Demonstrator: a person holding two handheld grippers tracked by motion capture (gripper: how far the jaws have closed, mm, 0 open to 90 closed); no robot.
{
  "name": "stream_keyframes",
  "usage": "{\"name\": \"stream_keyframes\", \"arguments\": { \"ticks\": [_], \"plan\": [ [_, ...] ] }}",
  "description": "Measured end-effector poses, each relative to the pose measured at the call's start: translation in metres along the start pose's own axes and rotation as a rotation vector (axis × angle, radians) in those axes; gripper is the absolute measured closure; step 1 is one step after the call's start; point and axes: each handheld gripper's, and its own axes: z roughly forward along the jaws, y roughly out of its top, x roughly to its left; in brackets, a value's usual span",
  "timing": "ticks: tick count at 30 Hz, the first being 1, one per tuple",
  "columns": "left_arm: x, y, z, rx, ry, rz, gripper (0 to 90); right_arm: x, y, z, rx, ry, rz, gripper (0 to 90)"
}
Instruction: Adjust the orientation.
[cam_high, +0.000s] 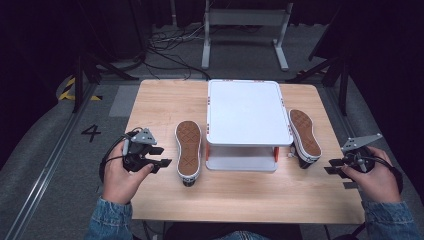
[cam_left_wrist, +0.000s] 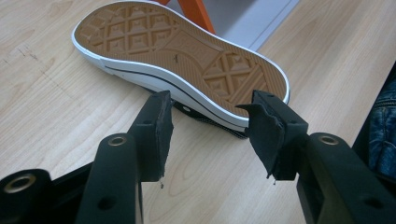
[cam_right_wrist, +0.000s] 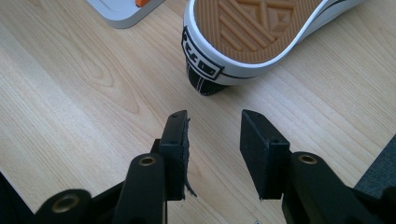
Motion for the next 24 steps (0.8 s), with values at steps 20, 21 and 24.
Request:
{"name": "stream_keyframes", "arguments": {
  "ticks": [20, 21, 24],
  "plan": [
    [0.003, 0.027, 0.036, -0.026, -0.062, 0.050, 66.6, 0.004, -0.007, 0.000, 0.013, -0.005, 0.010, 62.3],
    [0.004, 0.028, 0.039, -0.029, -0.063, 0.044, 69.1, 0.004, -0.007, 0.000, 0.014, -0.003, 0.010, 62.2],
    [0.009, 0.029, 0.051, -0.045, -0.069, 0.028, 80.7, 0.004, -0.006, 0.002, 0.017, -0.002, 0.010, 62.1]
  ]
}}
